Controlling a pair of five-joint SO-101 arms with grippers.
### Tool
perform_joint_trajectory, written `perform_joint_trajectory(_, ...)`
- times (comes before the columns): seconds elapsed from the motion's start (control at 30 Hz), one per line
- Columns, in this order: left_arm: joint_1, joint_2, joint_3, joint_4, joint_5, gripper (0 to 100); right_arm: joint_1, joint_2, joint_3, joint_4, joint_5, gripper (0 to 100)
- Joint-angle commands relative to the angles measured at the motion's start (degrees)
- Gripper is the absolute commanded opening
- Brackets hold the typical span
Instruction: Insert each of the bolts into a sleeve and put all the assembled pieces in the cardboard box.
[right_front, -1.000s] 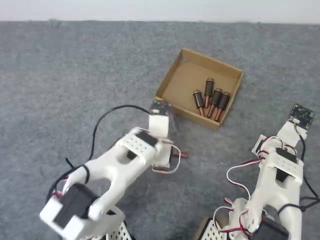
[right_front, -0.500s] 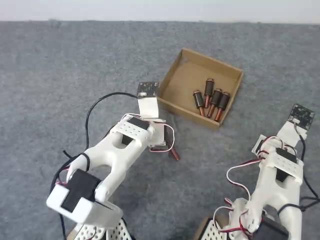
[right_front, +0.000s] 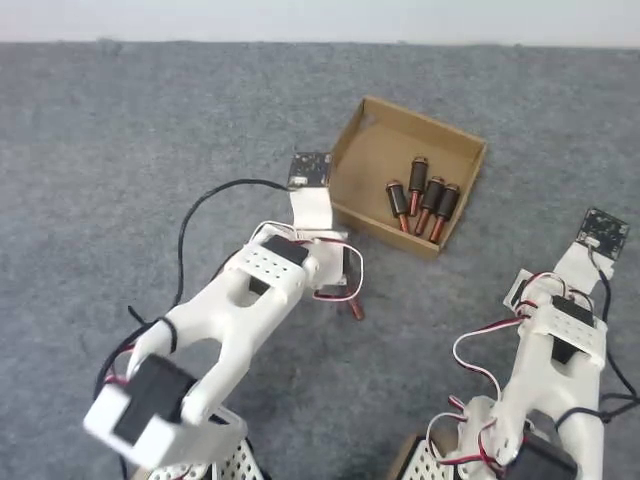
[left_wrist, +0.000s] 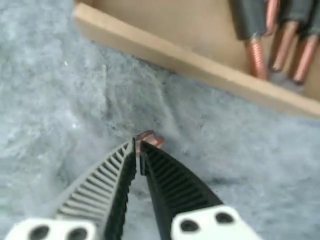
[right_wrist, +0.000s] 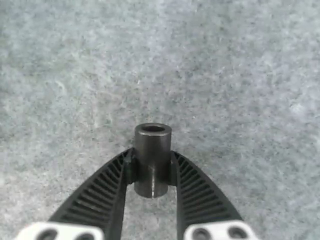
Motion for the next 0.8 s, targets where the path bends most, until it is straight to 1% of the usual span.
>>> perform_joint_trajectory(0.0, 1.3, -6.1, -1.7, 2.9, 5.5, 2, -0.7, -2.9, -0.4, -1.0, -0.4, 3.7)
perform_joint_trajectory(0.23, 4.6, -2.3, -0.4, 2.7, 5.5, 2, -0.7, -2.9, -0.4, -1.0, -0.4, 3.7)
perform_joint_trajectory(0.33, 4.1, 1.2, -0.6, 0.0, 5.7, 2, -0.7, -2.9, -0.4, -1.0, -0.4, 3.7)
perform_joint_trajectory(0.47, 4.1, 3.4, -3.5, 3.1, 5.7, 2, -0.7, -2.9, -0.4, -1.0, -0.4, 3.7)
perform_joint_trajectory(0.53, 4.1, 3.7, -3.8, 3.3, 5.7, 2, -0.7, -2.9, -0.4, -1.0, -0.4, 3.7)
perform_joint_trajectory(0.63, 4.1, 3.9, -3.8, 3.4, 5.7, 6, -0.7, -2.9, -0.4, -1.0, -0.4, 3.7)
perform_joint_trajectory(0.7, 4.1, 3.9, -3.6, 3.6, 7.6, 12, -0.7, -2.9, -0.4, -1.0, -0.4, 3.7)
perform_joint_trajectory(0.77, 4.4, 3.3, -2.7, 3.5, 8.8, 15, -0.9, -2.9, -0.4, -1.0, -0.4, 3.7)
